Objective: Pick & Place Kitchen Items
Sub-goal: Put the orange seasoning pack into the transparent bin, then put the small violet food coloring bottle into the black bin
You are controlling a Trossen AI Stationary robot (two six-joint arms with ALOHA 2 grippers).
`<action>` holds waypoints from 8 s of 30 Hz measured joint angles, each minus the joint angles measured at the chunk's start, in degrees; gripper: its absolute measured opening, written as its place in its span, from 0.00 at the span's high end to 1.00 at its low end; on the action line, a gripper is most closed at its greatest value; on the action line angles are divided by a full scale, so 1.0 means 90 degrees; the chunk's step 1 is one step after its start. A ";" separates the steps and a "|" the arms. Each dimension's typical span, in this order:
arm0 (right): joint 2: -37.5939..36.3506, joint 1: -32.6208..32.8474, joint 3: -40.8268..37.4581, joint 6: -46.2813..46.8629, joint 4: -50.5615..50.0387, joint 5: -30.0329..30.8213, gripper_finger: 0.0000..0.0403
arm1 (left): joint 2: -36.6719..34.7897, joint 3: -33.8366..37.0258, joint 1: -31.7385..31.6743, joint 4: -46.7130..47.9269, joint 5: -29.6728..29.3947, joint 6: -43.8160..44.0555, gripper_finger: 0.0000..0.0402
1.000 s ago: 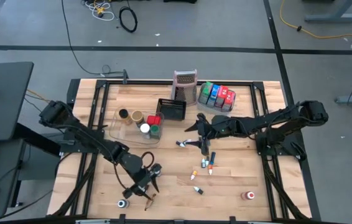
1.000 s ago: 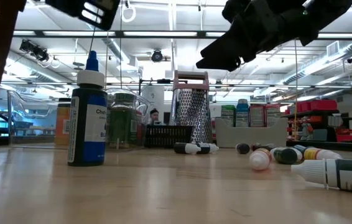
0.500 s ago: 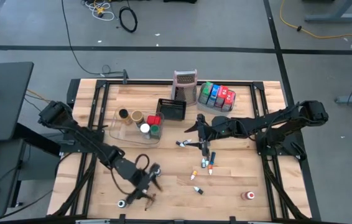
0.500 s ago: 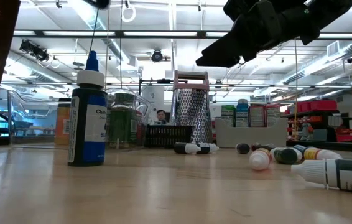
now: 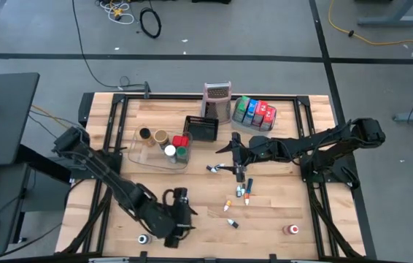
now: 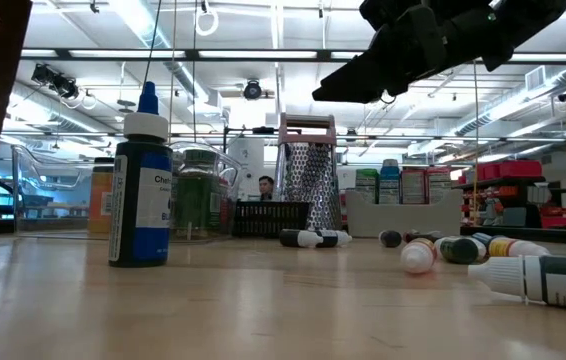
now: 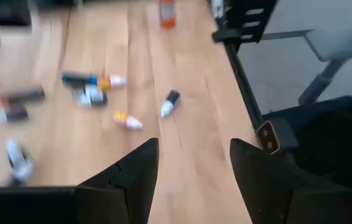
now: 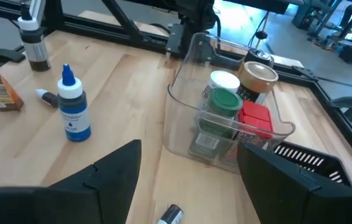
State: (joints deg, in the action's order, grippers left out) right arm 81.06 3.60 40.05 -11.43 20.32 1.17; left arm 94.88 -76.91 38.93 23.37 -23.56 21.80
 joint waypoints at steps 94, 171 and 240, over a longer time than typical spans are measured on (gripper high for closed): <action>0.0000 -0.0002 0.0000 0.0329 -0.0368 -0.0066 0.32 | 0.0372 -0.2527 -0.2505 0.7396 0.0061 -0.0310 0.99; 0.1703 -0.0600 -0.0004 -0.0120 -0.0598 -0.0896 0.32 | -0.6621 0.5979 -0.1879 -0.3671 0.0567 -0.5095 0.78; 0.2235 -0.1076 0.0648 -0.0212 -0.0414 -0.0104 0.79 | -0.6662 0.6181 -0.1889 -0.4489 -0.0583 -0.5115 0.78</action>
State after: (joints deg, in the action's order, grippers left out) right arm 101.17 -6.09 45.89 -13.34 16.60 0.23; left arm 34.92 -21.28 21.93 -17.03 -28.81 -24.23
